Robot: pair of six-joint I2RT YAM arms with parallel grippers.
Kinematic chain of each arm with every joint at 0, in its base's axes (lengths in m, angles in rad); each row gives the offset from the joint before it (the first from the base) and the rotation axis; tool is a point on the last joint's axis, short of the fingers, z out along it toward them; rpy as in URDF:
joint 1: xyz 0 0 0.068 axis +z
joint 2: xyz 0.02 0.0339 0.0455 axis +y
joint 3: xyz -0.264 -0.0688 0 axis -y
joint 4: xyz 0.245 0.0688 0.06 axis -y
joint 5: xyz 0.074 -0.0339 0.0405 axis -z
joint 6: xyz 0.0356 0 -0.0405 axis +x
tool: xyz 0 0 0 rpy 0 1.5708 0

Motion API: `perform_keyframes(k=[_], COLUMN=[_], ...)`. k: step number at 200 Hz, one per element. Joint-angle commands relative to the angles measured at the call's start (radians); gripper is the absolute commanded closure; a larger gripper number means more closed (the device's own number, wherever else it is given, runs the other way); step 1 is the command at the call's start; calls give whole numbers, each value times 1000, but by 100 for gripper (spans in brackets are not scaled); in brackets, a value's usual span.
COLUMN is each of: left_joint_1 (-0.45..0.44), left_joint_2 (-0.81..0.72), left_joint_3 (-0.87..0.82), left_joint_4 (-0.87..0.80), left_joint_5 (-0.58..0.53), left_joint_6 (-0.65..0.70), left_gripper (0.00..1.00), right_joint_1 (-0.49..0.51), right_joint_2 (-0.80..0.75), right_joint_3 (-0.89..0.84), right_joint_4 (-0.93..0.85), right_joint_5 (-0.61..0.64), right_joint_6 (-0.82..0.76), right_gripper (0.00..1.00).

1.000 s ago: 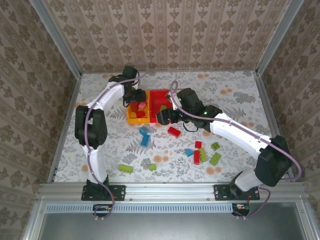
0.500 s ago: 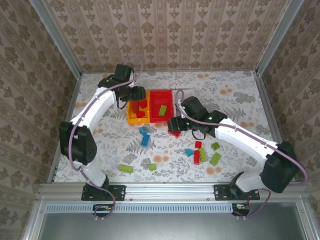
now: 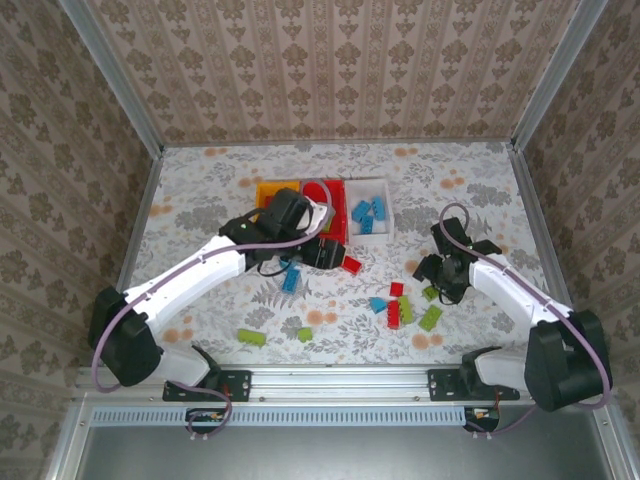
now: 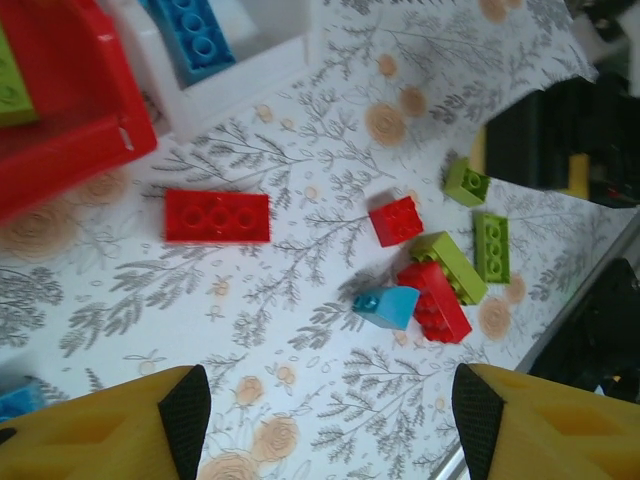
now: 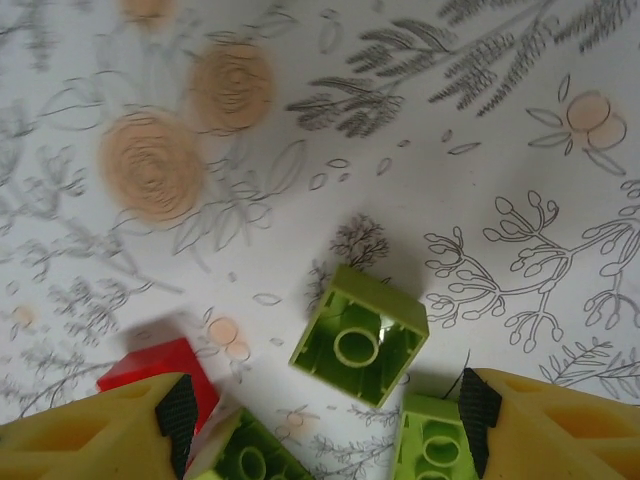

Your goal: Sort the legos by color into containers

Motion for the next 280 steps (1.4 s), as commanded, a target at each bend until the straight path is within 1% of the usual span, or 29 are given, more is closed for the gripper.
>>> perform_keyframes(k=[1,22,40,83,95,121,136,150,165,176,183,193,206,233,257,263,280], left_joint_1=[-27,-45,-50,-50,-50,-47,-41,-25,-6,15,25,47,79,117,131,133,137], left_joint_2=[-12,2,12,21,24,20,2,-30,-69,-100,-119,-142,-166,-206,-235,-243,-263], left_joint_3=[-6,21,35,50,54,76,88,88,88,80,77,74,69,64,49,40,6], left_joint_4=[57,48,45,41,39,20,4,-7,-34,-42,-53,-70,-86,-123,-152,-160,-172], left_joint_5=[10,-6,-13,-19,-26,-74,-132,-194,-276,-309,-338,-371,-387,-423,-426,-428,-410], left_joint_6=[-27,-22,-19,-17,-16,-25,-39,-63,-96,-113,-125,-144,-158,-167,-179,-185,-195], left_gripper=[32,32,32,33,33,34,34,34,34,34,34,34,34,34,34,34,34], right_joint_1=[-25,-36,-43,-44,-45,-38,11,104,217,291,328,368,399,413,406,404,396], right_joint_2=[52,86,116,113,117,103,65,48,73,116,181,256,369,567,729,772,860], right_joint_3=[-21,-28,-26,-68,-71,-38,34,123,233,313,363,441,551,765,944,991,1078], right_joint_4=[91,125,104,105,119,121,120,128,156,205,227,239,244,208,167,122,80], right_joint_5=[-54,-66,-79,-91,-99,-85,-46,6,32,33,20,12,-14,-36,-69,-78,-106], right_joint_6=[94,99,101,116,117,85,19,-64,-147,-191,-213,-227,-233,-231,-226,-216,-191], right_gripper=[27,27,34,45,52,72,79,79,78,78,77,76,76,76,76,76,74])
